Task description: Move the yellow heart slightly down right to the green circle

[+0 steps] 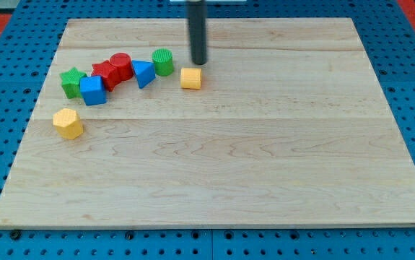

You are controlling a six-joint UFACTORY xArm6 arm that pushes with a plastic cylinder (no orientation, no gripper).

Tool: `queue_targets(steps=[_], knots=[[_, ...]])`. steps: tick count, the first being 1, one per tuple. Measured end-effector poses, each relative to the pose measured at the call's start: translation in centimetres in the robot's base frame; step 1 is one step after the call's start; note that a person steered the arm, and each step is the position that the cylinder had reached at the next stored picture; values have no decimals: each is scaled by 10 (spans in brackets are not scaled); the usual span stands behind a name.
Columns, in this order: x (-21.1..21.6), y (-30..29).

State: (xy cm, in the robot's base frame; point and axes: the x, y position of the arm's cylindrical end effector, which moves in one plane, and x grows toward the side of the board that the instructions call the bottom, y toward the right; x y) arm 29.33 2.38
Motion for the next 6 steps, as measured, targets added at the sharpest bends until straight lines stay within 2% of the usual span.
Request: queue_targets(steps=[1,2,3,4,5,6], knots=[[24,31],[73,-33],[83,-119],[82,-122],[27,-7],[-23,-25]])
